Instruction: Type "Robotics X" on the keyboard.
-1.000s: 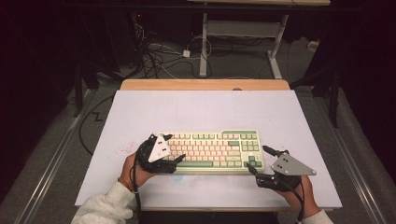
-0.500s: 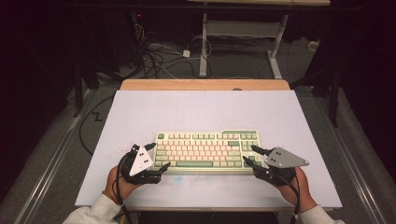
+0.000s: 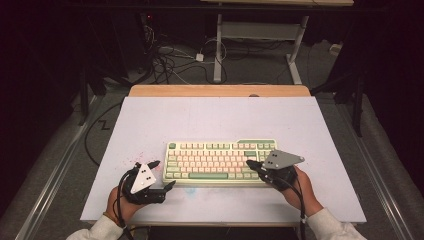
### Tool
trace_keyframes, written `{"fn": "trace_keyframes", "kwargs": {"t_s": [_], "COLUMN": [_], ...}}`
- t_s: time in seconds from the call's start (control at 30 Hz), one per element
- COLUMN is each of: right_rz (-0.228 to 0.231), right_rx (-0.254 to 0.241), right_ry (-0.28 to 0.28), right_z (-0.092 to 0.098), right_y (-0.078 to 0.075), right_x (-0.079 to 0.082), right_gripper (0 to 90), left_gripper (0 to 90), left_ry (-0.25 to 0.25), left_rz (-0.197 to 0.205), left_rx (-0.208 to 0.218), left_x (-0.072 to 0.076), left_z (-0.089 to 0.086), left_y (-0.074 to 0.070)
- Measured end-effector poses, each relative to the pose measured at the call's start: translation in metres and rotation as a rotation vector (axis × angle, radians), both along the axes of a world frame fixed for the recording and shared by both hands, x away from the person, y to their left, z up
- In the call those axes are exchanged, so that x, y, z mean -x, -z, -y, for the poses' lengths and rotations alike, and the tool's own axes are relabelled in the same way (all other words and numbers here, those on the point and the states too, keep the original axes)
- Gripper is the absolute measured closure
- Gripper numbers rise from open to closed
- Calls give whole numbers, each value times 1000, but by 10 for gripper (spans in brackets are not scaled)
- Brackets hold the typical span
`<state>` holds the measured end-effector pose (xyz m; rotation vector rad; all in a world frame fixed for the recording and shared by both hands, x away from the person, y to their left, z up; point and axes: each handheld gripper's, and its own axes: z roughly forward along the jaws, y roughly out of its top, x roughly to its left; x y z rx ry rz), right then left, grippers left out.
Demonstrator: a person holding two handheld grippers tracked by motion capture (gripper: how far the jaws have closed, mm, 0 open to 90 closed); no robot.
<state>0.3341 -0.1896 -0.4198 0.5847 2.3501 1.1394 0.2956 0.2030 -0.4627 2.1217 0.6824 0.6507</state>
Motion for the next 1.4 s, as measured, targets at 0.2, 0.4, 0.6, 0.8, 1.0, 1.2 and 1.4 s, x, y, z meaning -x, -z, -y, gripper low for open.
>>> {"fn": "trace_keyframes", "kwargs": {"t_s": [0.2,0.4,0.6,0.8,1.0,1.2,1.4], "right_rz": [-9,-21,-48,-63,-73,-67,-81], "right_rx": [40,76,129,165,184,201,234], "right_ry": [-15,-31,-24,-13,-4,7,6], "right_z": [-24,-46,-61,-67,-71,-74,-77], "right_y": [2,6,16,23,27,28,30], "right_x": [-16,-30,-43,-49,-54,-56,-58], "right_gripper": [900,900,900,900,900,900,900], "left_gripper": [192,192,193,193,193,193,194], "left_ry": [-2,1,4,9,11,15,16], "left_rz": [-4,-8,-13,-14,-16,-19,-19], "left_rx": [-14,-16,-17,-26,-24,-26,-28], "left_x": [-1,-1,-1,0,-1,-1,0], "left_z": [1,1,0,1,1,2,2], "left_y": [2,2,2,3,3,3,3]}}
